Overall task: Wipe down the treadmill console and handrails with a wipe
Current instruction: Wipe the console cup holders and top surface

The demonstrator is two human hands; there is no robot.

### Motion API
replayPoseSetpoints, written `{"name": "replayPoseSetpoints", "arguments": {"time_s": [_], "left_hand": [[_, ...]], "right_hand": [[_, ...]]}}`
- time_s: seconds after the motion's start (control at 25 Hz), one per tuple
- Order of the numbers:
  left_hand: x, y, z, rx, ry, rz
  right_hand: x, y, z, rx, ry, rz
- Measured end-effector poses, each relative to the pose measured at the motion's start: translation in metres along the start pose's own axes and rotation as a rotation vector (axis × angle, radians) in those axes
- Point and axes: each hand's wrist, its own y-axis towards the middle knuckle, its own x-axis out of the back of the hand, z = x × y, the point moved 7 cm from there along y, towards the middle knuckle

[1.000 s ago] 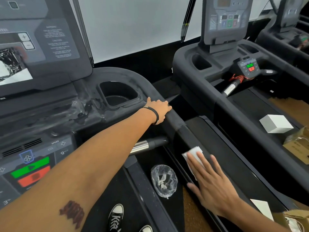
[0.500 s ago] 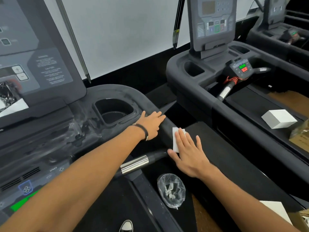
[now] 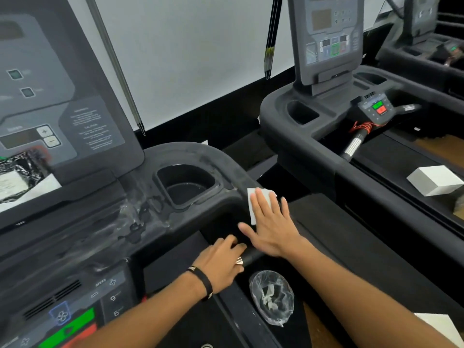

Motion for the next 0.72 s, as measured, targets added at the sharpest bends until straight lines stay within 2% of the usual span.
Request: {"name": "replayPoseSetpoints", "arguments": {"time_s": [0.16,0.28,0.32,0.4,0.48,0.52,0.64,0.72], "left_hand": [[0.006,0.011,-0.007,-0.091,0.037,0.048],[0.009,0.009,-0.008,-0.118,-0.001,0.068],[0.016,0.009,-0.005,-0.13,0.0,0.036],[0.044,0.016,0.005,-0.149,0.071,-0.152],[0.073,0.024,0.026,-0.066,0.174,-0.343],[0.08,0.028,0.039,0.016,0.221,-0.361],[0.064,0.035,0.07,0.242,0.211,-0.215],[0.051,0.034,0.075,0.299,0.201,-0.177]], "right_hand": [[0.008,0.053,0.024,0.025,0.012,0.043],[0.006,0.024,0.012,0.057,-0.059,-0.014],[0.004,0.008,0.005,0.057,-0.094,-0.028],[-0.001,-0.014,-0.007,0.061,-0.122,-0.002],[-0.002,-0.013,-0.009,0.071,-0.098,0.033],[0.001,-0.004,-0.006,0.081,-0.073,0.03],[0.01,0.036,0.006,0.12,-0.021,0.002],[0.012,0.062,0.015,0.166,-0.017,0.013]]}}
